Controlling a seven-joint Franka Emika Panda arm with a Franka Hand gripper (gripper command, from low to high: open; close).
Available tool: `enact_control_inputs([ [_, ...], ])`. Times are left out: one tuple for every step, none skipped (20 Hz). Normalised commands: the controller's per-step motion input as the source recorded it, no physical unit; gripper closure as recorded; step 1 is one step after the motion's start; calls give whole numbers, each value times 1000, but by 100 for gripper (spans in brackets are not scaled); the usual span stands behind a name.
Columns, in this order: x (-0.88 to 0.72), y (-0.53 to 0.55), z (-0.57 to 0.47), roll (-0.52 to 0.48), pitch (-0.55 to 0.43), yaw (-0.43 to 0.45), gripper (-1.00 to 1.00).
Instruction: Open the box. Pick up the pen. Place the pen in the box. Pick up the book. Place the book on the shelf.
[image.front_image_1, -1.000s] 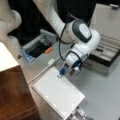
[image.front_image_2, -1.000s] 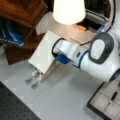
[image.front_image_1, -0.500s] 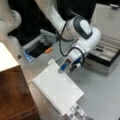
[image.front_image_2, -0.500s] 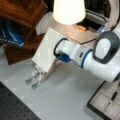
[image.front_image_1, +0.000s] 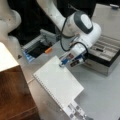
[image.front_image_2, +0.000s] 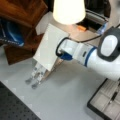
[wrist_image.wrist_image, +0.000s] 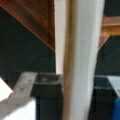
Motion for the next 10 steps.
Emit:
enact_control_inputs([
  [115,11,402,-234,152,105,100],
  [120,10,387,-225,136,102,100],
  [126,11,381,-226,133,106,100],
  [126,14,380,-220,125,103,100],
  [119,14,358,-210,109,94,100],
  [115,13,357,-204,104,93,100],
  [113,13,368,-220,122,98,100],
  [108,11,362,-220,116,93,100],
  [108,13,369,-222,120,91,100],
  [103,13,356,-216,106,84,100],
])
